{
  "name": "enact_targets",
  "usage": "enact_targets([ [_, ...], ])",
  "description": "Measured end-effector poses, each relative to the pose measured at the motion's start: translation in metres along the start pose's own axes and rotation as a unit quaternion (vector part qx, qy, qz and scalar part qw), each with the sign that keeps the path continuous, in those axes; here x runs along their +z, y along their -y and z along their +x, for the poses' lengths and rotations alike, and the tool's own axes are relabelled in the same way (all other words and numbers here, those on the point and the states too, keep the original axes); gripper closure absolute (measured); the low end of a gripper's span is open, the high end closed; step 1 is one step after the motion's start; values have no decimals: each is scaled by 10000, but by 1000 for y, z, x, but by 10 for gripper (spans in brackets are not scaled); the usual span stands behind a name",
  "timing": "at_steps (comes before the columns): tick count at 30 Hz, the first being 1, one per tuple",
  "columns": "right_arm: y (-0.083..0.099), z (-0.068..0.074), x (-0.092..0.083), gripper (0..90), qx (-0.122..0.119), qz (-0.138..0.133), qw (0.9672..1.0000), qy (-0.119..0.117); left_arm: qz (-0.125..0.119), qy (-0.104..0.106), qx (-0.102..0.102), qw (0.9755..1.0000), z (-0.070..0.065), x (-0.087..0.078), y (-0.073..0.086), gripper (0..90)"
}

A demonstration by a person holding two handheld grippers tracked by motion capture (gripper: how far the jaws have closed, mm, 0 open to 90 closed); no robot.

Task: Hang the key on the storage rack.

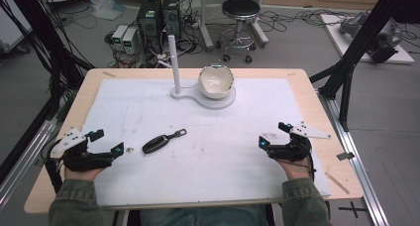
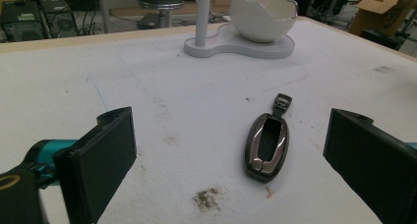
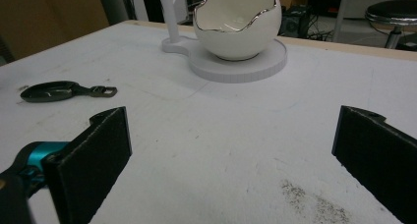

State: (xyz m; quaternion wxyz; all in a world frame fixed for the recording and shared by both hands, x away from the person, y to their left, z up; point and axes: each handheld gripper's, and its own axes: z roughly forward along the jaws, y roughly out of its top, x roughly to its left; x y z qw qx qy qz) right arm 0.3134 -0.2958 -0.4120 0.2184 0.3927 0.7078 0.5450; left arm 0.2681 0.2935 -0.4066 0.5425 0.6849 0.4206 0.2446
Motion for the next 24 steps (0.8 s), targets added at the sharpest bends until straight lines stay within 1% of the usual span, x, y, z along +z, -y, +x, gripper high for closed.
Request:
enact_targets([
  [3,1,-1,0,3,-2,10,10000,5,67,32,68,9999,-2,4,-1,61],
  [7,1,-1,0,3,-17,6,10000,15,137,26,55,9999,-2,8,-2,61],
  [8,1,0,0,3,0,39,10000,20,176,31,-7,9998,-2,10,-1,61],
  [9,1,0,0,4,21,50,10000,20,255,32,-22,9997,-1,11,-1,61],
  [10,1,-1,1,3,-23,33,10000,20,300,25,-44,9995,1,12,-1,61],
  [14,1,-1,1,3,-28,34,10000,22,287,-6,-175,9994,4,13,-2,61],
  [21,2,0,2,3,-65,91,9999,9,452,-47,12,9990,4,16,-7,61],
  [24,2,1,2,3,-48,110,9999,19,523,-10,36,9986,3,18,-9,61],
])
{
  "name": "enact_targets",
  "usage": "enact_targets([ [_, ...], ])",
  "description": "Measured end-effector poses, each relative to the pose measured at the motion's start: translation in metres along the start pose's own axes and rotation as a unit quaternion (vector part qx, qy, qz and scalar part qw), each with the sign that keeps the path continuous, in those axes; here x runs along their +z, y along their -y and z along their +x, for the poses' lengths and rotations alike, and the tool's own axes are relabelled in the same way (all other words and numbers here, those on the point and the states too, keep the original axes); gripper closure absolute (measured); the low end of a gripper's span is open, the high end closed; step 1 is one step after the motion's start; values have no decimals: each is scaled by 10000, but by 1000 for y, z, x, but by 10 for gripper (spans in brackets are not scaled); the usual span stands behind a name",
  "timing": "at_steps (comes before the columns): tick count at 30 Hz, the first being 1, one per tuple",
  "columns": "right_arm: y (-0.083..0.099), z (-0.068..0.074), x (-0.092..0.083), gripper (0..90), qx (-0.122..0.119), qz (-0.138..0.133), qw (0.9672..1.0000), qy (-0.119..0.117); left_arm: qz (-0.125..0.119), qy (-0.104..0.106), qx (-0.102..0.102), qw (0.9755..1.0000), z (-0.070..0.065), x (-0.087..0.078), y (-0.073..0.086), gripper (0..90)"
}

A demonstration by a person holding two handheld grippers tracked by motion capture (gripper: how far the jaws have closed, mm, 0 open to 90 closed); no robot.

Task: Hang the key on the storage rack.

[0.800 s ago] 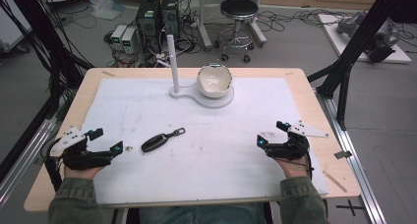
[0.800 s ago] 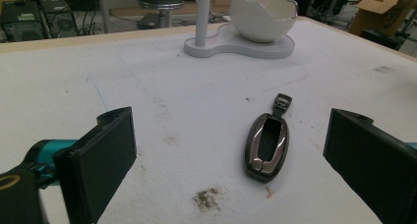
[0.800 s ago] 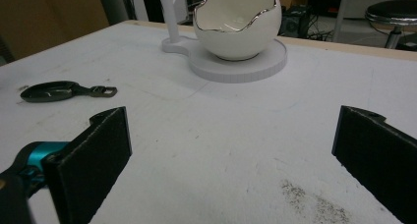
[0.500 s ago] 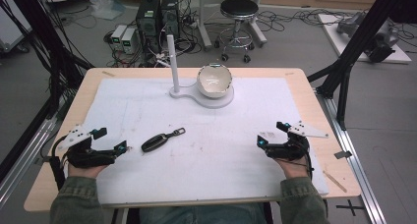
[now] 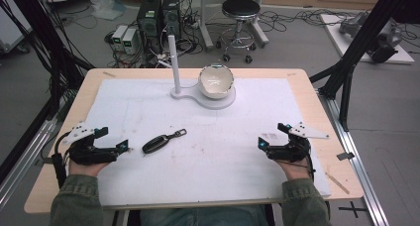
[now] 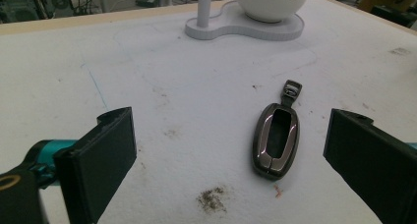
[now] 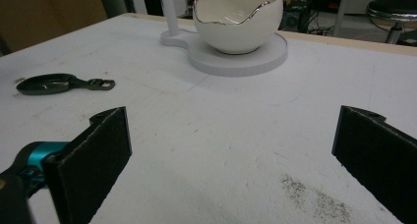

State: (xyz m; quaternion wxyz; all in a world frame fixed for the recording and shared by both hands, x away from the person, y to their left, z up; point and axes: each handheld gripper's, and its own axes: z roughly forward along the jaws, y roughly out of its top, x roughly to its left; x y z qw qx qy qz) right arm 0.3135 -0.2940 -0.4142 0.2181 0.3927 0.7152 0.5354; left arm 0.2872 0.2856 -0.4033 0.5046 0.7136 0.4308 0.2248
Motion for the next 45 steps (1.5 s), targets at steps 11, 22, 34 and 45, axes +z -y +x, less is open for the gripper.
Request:
enact_targets([
  [11,0,0,1,3,-23,27,10000,-8,444,108,384,9982,-7,17,-18,61],
  [22,1,-1,1,3,-3,47,10000,-13,697,262,498,9960,-10,31,-31,61],
  [34,1,-1,2,3,-15,96,10000,-18,1109,511,800,9893,-16,61,-48,61],
  [45,1,-2,3,3,-60,104,9999,-29,1701,688,946,9785,-24,96,-53,61],
])
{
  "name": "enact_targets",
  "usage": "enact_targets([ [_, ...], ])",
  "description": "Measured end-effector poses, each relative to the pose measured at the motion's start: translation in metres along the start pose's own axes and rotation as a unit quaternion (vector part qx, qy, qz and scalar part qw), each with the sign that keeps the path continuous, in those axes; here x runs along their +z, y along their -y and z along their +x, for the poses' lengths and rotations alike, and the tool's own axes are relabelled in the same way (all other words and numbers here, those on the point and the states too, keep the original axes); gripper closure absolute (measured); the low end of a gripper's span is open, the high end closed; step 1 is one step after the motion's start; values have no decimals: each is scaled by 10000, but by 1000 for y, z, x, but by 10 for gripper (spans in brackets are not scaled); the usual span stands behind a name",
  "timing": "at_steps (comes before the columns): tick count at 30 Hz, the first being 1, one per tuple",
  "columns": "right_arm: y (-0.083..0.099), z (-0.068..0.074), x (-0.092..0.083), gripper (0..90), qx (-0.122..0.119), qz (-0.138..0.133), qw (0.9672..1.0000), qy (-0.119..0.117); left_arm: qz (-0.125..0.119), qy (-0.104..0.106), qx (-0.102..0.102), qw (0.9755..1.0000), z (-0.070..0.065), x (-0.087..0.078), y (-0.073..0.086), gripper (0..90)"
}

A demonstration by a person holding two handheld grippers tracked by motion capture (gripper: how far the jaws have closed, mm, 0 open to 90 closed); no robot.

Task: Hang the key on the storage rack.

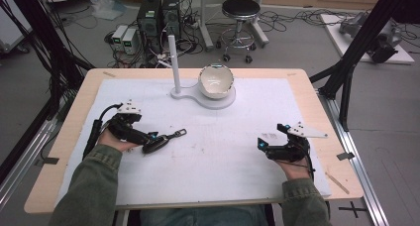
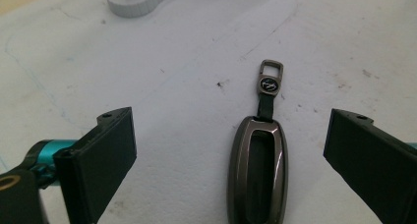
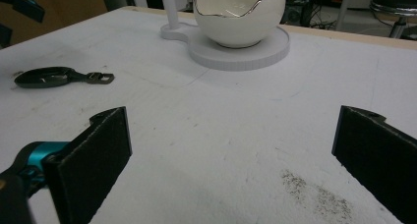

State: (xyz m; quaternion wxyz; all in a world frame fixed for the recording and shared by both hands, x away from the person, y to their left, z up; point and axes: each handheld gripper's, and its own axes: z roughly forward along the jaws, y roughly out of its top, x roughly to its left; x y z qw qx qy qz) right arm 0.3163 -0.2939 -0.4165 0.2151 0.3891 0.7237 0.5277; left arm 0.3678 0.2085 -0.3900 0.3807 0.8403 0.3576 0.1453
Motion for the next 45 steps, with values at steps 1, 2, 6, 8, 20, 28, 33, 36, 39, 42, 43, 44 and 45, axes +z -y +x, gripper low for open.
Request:
enact_targets([
  [1,0,0,0,4,15,14,10000,-11,61,22,-16,10000,1,4,0,61],
  [2,0,0,1,3,-23,11,10000,-15,129,53,-29,9999,1,9,0,61],
  [6,0,1,1,4,-16,53,10000,-29,377,127,-55,9992,3,21,1,61],
  [8,0,0,1,3,-28,62,10000,-31,453,172,-78,9988,4,23,0,71],
  [20,1,-1,2,3,-22,97,9999,-35,910,433,71,9949,1,41,-30,77],
  [28,1,0,3,3,-29,129,9999,-57,1583,639,327,9848,-5,66,-49,98],
  [33,1,-1,3,3,-24,140,9999,-72,2118,738,620,9726,-12,78,-58,144],
  [36,1,-2,4,3,-61,143,9999,-60,2322,860,676,9665,-16,82,-61,209],
  [39,2,-1,4,3,-38,182,9998,-82,2473,805,744,9627,-19,85,-62,250],
  [42,2,0,5,3,-89,220,9997,-112,2498,746,709,9628,-18,86,-62,288],
  [43,2,0,5,3,-91,222,9997,-109,2526,732,682,9624,-17,86,-62,308],
  [44,2,0,5,3,-91,222,9997,-109,2542,727,637,9623,-16,86,-62,308],
  [45,2,-1,5,3,-106,190,9997,-93,2588,726,630,9611,-16,86,-62,339],
])
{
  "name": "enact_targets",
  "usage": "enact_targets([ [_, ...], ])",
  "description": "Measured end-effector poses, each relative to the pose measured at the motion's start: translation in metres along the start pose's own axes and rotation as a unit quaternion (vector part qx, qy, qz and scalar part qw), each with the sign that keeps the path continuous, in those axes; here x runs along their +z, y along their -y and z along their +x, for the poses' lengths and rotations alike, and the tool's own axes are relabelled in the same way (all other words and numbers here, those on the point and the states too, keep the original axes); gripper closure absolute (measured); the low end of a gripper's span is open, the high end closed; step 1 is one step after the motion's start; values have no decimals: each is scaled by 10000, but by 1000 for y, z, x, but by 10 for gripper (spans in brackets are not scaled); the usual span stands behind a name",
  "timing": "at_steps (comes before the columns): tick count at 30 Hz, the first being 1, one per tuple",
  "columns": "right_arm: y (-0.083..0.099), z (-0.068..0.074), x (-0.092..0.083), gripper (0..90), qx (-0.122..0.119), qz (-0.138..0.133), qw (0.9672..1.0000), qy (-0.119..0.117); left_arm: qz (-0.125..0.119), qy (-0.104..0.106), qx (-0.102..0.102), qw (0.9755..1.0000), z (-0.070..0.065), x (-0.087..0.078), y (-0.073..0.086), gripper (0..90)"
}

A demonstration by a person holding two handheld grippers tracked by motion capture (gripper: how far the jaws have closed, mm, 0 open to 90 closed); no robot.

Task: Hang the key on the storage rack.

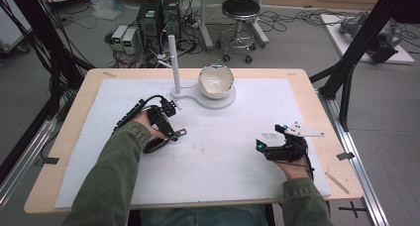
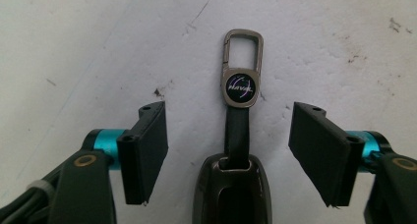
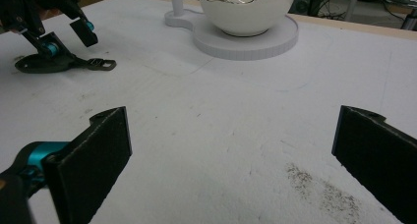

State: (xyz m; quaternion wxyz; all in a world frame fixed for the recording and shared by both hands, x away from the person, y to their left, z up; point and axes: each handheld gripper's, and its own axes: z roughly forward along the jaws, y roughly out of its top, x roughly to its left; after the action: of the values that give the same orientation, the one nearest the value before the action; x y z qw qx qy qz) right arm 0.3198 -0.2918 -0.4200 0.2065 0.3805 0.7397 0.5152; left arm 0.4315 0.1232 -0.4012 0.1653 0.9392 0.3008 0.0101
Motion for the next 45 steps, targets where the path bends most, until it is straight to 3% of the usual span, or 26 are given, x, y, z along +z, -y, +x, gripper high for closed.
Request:
enact_targets([
  [4,0,0,0,4,-13,2,10000,10,226,-65,-91,9997,3,3,3,365],
  [14,0,0,-1,4,2,17,10000,15,208,-128,-6,9997,3,7,2,466],
  [16,0,0,-1,3,13,18,10000,24,222,-136,47,9996,2,7,1,561],
  [19,0,0,-1,4,13,15,10000,22,225,-148,82,9996,0,10,0,589],
  [22,1,0,-1,4,22,23,10000,37,269,-309,180,9990,-3,10,-1,645],
  [24,1,0,-1,4,21,24,10000,38,242,-216,202,9993,-2,9,0,805],
  [33,1,-1,-2,4,47,18,10000,40,-70,-4,12,10000,8,6,9,822],
  [36,1,-2,-2,4,52,0,10000,32,-135,-51,-6,9999,12,3,12,821],
  [45,1,-1,-2,4,57,2,10000,23,-463,51,-47,9989,16,-21,20,820],
])
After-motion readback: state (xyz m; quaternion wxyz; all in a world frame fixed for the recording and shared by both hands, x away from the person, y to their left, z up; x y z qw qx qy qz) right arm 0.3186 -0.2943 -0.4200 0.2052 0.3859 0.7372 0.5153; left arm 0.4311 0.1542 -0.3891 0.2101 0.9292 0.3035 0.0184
